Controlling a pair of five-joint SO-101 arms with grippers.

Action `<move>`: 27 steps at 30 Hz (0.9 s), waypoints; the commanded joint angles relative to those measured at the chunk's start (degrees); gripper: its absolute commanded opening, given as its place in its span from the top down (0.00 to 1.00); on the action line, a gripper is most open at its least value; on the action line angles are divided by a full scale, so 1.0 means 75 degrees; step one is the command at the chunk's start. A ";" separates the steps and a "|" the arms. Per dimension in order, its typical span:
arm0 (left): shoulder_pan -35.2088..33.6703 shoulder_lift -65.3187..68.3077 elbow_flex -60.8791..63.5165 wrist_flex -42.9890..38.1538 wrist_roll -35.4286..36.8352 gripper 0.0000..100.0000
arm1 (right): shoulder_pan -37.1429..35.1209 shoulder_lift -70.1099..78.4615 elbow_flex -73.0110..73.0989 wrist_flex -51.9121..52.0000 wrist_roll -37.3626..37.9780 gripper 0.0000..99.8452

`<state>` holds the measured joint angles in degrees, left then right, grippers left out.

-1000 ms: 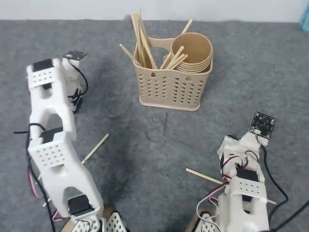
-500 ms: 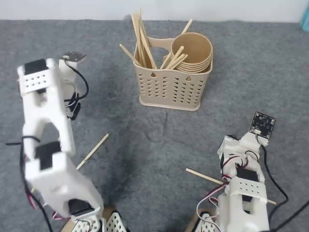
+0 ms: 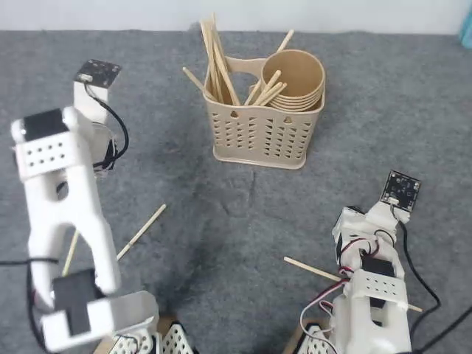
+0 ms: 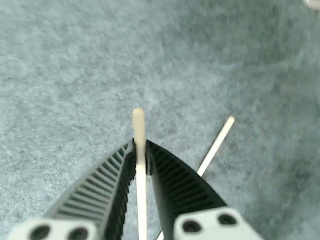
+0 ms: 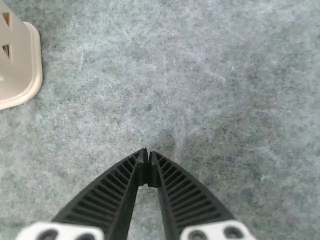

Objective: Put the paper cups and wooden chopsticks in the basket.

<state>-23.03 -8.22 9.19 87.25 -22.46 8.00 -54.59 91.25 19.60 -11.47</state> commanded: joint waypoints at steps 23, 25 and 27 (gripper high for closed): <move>0.0985 -0.3727 0.1752 -0.5755 0.3235 0.99 | -0.0006 -0.0205 -0.0246 -0.0006 0.0117 0.99; 0.0973 -0.3833 0.1752 -0.6341 0.3235 0.99 | -0.0006 -0.0205 -0.0246 -0.0018 0.0117 0.99; 0.1008 -0.3927 0.1752 -0.6892 0.3235 0.99 | -0.0006 -0.0205 -0.0246 -0.0018 0.0117 0.99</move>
<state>-15.74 -34.77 23.52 41.89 1.10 8.00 -54.59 91.25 19.60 -11.47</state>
